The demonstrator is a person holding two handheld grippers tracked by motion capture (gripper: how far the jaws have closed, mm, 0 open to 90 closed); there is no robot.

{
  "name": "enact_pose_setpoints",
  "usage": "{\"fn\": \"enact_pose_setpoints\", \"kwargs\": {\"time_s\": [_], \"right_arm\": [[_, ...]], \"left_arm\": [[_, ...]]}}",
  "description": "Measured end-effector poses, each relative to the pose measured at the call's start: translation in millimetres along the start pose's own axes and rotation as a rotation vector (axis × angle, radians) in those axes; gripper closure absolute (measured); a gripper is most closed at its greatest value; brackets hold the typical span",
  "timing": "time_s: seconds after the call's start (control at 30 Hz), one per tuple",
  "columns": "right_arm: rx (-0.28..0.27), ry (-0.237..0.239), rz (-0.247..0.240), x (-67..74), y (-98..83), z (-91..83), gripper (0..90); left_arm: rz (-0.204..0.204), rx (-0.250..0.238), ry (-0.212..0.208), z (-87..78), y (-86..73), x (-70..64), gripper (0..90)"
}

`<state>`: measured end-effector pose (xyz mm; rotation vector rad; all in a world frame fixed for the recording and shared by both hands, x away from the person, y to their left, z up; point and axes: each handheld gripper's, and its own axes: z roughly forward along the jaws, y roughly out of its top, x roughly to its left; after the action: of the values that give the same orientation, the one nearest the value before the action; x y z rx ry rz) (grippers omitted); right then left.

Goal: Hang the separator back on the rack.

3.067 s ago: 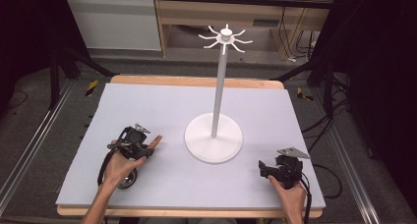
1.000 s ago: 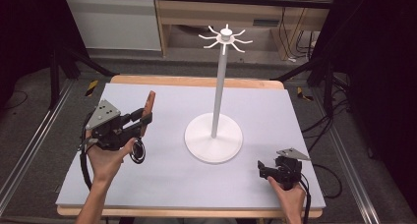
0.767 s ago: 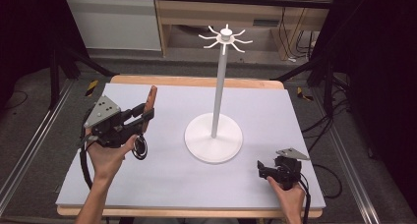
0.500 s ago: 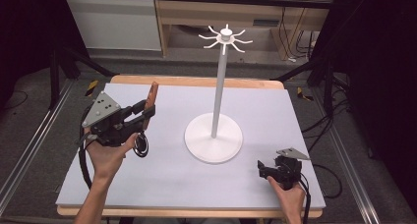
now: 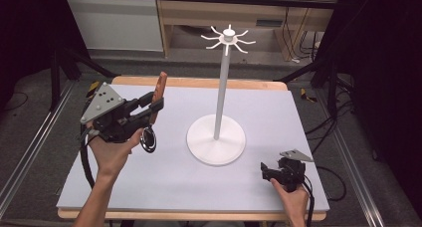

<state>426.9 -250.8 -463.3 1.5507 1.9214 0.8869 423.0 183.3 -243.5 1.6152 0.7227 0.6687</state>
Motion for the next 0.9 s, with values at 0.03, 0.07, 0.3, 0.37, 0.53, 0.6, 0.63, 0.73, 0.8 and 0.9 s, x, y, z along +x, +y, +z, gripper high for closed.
{"fn": "enact_pose_setpoints", "kwargs": {"time_s": [0.03,0.07,0.3,0.37,0.53,0.6,0.63,0.73,0.8,0.9], "right_arm": [[0.000,0.000,0.000,0.0,0.0,0.0,10.1],[-0.001,-0.001,-0.003,-0.4,-0.2,0.2,10.1],[-0.003,0.001,0.002,-0.4,0.1,0.0,10.1],[-0.003,0.003,0.003,0.1,0.1,0.0,10.1],[-0.006,0.003,0.004,-0.7,0.1,-0.2,10.1],[-0.005,0.005,0.010,-0.7,0.0,-0.2,10.1],[-0.005,0.002,0.004,-1.2,-0.1,0.1,10.1],[-0.006,0.003,0.005,-1.5,-0.1,-0.3,10.1],[-0.003,-0.001,0.009,-1.4,-0.1,0.1,10.1],[-0.004,0.000,0.002,-1.4,-0.2,0.5,10.1]], "left_arm": [[0.000,0.000,0.000,0.0,0.0,0.0,67.6],[0.001,-0.005,-0.005,1.9,3.2,-1.3,67.6],[-0.006,0.001,-0.023,9.0,8.4,-6.0,67.6],[-0.005,-0.002,-0.033,13.4,10.5,-7.5,67.6],[-0.011,-0.018,-0.048,19.9,17.2,-9.4,67.6],[-0.010,-0.020,-0.047,20.8,18.9,-9.7,67.6],[-0.006,-0.027,-0.048,22.5,22.2,-10.5,67.6],[-0.003,-0.040,-0.049,23.6,27.7,-10.2,67.6],[-0.005,-0.051,-0.050,24.1,30.4,-9.8,67.6],[-0.004,-0.056,-0.050,25.1,34.1,-9.6,67.6]]}}
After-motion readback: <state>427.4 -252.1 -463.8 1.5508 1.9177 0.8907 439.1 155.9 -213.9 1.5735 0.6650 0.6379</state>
